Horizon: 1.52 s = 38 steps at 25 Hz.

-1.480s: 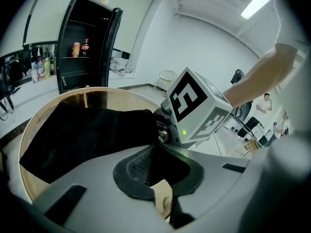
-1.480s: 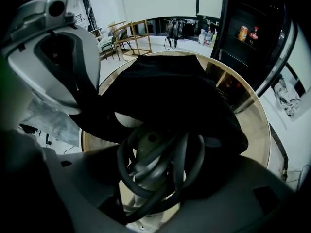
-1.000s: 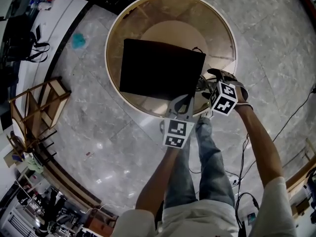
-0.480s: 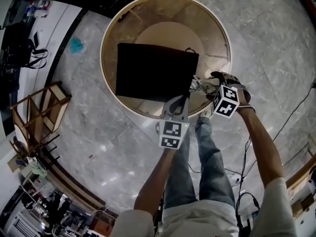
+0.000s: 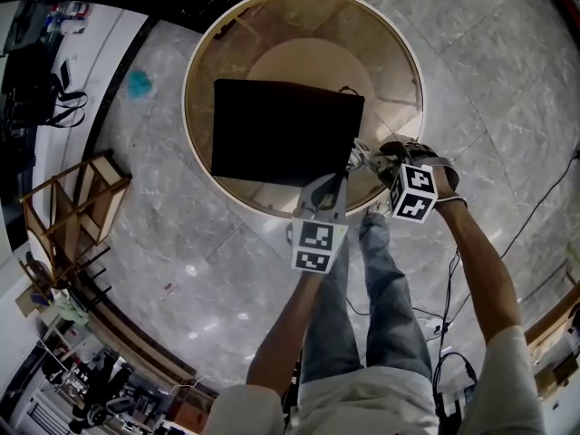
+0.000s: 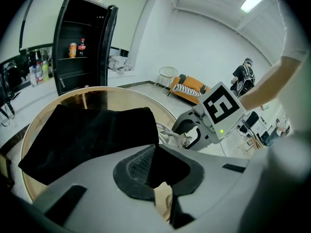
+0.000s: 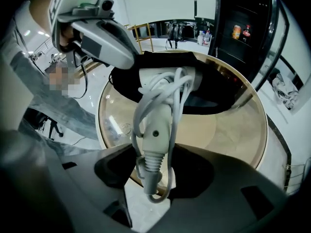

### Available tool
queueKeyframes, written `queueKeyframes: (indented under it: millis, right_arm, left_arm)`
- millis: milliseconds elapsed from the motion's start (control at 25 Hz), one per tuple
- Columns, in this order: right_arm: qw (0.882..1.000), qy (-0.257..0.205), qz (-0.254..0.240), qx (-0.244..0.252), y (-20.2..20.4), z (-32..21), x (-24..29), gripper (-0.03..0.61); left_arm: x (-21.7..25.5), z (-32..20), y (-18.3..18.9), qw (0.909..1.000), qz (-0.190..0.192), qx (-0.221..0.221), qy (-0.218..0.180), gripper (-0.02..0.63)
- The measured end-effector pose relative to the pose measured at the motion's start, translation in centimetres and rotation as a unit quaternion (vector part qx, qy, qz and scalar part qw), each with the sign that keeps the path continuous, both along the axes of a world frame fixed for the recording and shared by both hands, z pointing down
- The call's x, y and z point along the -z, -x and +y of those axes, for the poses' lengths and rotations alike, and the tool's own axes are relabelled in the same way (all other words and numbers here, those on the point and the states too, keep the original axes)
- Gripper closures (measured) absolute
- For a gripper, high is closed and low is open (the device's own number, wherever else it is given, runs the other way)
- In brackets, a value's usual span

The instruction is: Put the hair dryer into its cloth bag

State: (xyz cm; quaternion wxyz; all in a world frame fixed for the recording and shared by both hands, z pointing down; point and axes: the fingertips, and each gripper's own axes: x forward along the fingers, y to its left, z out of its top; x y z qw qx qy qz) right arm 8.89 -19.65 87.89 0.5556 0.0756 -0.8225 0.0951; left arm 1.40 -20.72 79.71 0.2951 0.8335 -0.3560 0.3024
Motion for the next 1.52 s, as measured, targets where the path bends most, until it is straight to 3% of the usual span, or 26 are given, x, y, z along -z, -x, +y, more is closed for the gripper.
queueKeyframes:
  millis: [280,800,1520]
  right_arm:
    - [1.0,0.004,0.004,0.003,-0.2,0.2,0.1,0.371]
    - [0.999,-0.043,-0.016,0.028,2.0,-2.8,5.2,0.376]
    - [0.996,-0.046,-0.066,0.037,8.5,-5.1,5.5,0.373]
  left_arm:
    - [0.0,0.3,0.0,1.0,0.0,0.001,-0.004,0.574]
    - [2.3,-0.3,0.4,0.9996,0.01,0.002,-0.027,0.574]
    - [4.3,-1.0,0.2,0.9981,0.045,0.0,-0.04,0.574]
